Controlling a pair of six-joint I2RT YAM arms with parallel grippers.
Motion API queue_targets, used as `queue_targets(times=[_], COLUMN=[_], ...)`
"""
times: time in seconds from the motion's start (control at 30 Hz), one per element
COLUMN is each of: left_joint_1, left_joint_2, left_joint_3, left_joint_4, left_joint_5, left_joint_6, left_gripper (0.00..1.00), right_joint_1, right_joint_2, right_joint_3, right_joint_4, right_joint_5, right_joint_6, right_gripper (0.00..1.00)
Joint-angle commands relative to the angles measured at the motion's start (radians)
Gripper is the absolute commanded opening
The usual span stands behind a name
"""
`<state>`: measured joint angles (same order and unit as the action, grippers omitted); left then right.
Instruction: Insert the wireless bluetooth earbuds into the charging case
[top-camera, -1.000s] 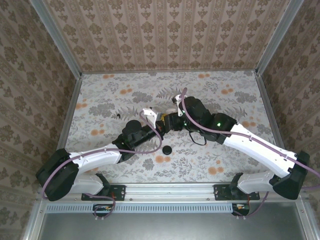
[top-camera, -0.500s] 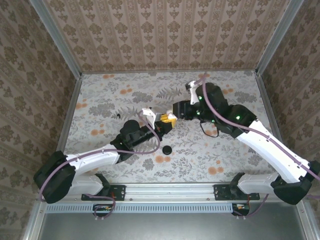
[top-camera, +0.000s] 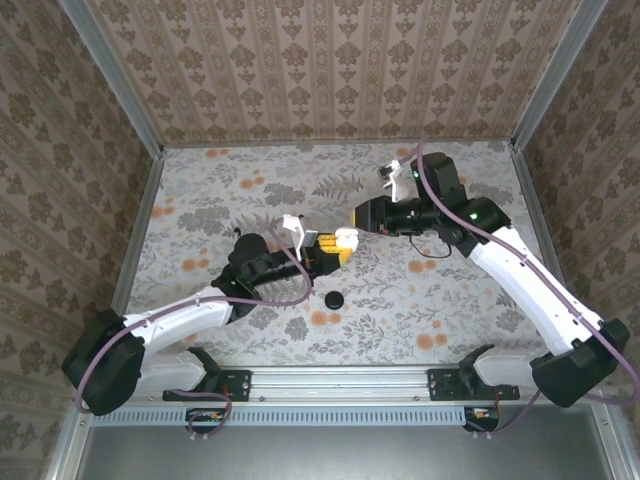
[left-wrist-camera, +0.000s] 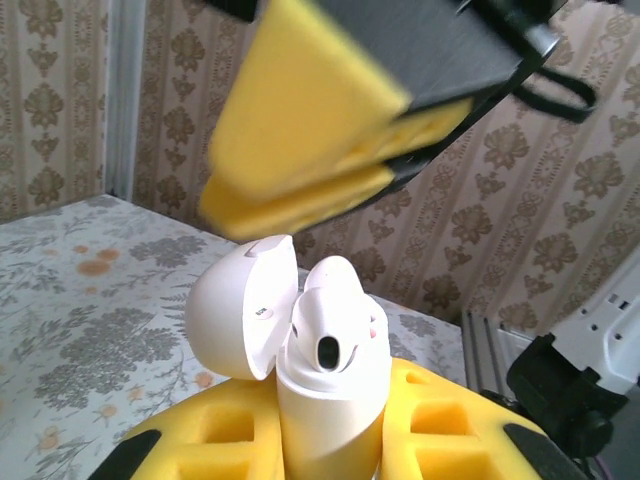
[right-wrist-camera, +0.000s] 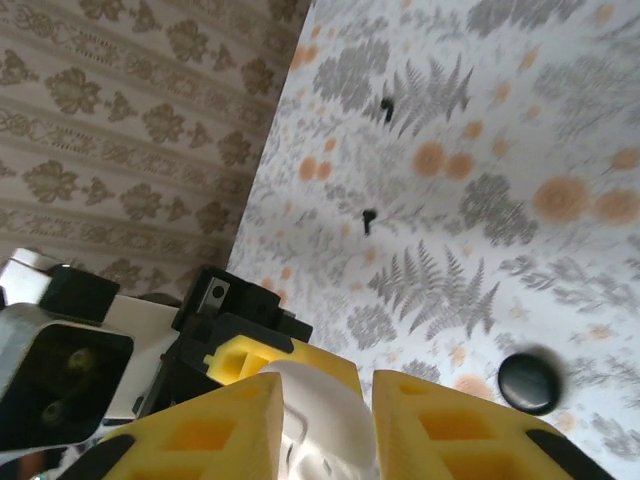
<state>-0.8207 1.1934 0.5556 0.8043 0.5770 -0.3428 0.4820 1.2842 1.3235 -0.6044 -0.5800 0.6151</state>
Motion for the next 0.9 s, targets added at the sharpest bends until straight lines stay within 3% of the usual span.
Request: queue_targets(times=[0.0, 0.27, 0.57, 0.87], left_joint_1=[0.007, 0.016, 0.071, 0.095], left_joint_2=[-0.007, 0.027, 0.009, -0.042], left_joint_3=[0.045, 0.057, 0.011, -0.023], left_joint_4=[0.042, 0.036, 0.048, 0.035], left_joint_5=[0.093, 0.072, -0.005, -0.016], left_joint_6=[-0.019, -0.037, -0.096, -0.105], left_gripper=[0.00, 0.00, 0.00, 0.00], right_joint_1=[-0.005, -0.006, -0.005, -0.008], right_joint_2=[0.027, 0.032, -0.042, -0.069], right_joint_3=[-0.028, -0.061, -0.084, -0.079], right_joint_4=[0.064, 0.145, 0.155, 0.084], right_joint_5=[-0.148, -0.236, -0.306, -0.187], right_joint_6=[0.050, 0.087, 0.058, -0.015], right_gripper=[0.24, 0.18, 0.18, 0.20])
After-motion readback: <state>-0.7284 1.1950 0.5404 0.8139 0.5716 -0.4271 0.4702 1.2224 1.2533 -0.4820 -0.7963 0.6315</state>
